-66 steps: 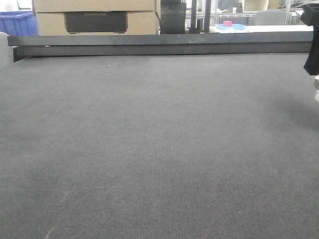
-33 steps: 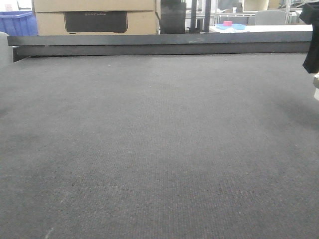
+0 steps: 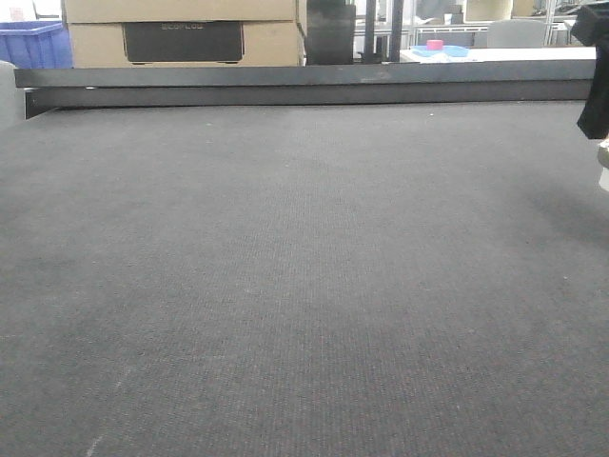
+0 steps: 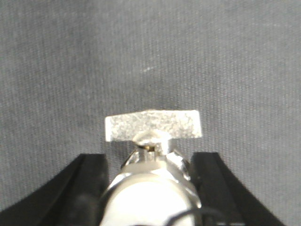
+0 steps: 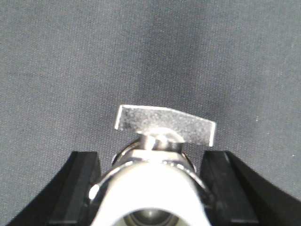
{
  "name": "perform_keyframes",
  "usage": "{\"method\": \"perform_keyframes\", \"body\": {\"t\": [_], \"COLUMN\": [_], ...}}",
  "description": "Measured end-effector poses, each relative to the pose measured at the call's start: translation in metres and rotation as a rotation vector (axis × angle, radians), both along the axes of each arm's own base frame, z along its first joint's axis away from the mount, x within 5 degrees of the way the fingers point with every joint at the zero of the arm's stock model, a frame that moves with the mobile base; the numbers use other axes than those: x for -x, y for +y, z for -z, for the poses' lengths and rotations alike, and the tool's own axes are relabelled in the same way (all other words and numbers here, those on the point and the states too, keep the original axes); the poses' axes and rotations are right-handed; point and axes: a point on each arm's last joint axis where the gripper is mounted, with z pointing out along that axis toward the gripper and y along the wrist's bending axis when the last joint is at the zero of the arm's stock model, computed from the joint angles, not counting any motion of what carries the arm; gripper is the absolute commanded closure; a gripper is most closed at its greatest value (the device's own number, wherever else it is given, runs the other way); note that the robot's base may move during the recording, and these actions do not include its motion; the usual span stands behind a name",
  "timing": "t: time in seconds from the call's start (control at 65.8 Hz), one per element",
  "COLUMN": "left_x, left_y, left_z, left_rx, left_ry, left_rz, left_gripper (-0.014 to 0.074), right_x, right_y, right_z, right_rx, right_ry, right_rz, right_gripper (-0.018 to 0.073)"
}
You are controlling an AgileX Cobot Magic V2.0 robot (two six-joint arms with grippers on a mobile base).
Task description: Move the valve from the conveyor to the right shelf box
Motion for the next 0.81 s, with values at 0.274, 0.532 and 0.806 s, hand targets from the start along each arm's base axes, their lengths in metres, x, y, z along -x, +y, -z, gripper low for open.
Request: {"method": "perform_keyframes", "body": {"t": [0.274,0.532,0.806], "left_x": [0.001,0.03,0.097], "left_y": [-0.003,-0.024,-0.046], "left_z": [-0.006,-0.088,-0.178], "left_rx": [0.033,0.036,0.031], "left_ry": [0.022,-0.169,-0.422], "left_rz": [-0.005,0.031,0.043], "left_gripper": [0.0708,0.0708,0.0708], "right_x": [0.0,0.018,0.038], "right_y": [0.0,-0.002,-0.004], "right_z": [-0.002,-0.036,-0.105], "right_rx": [-0.001,-0.013,-0.033], "right_ry": [-0.013,-0.129,-0.321], "right_rz": [0.001,0.001,-0.005], "right_gripper": [0.0711,0.0711,0.0711]}}
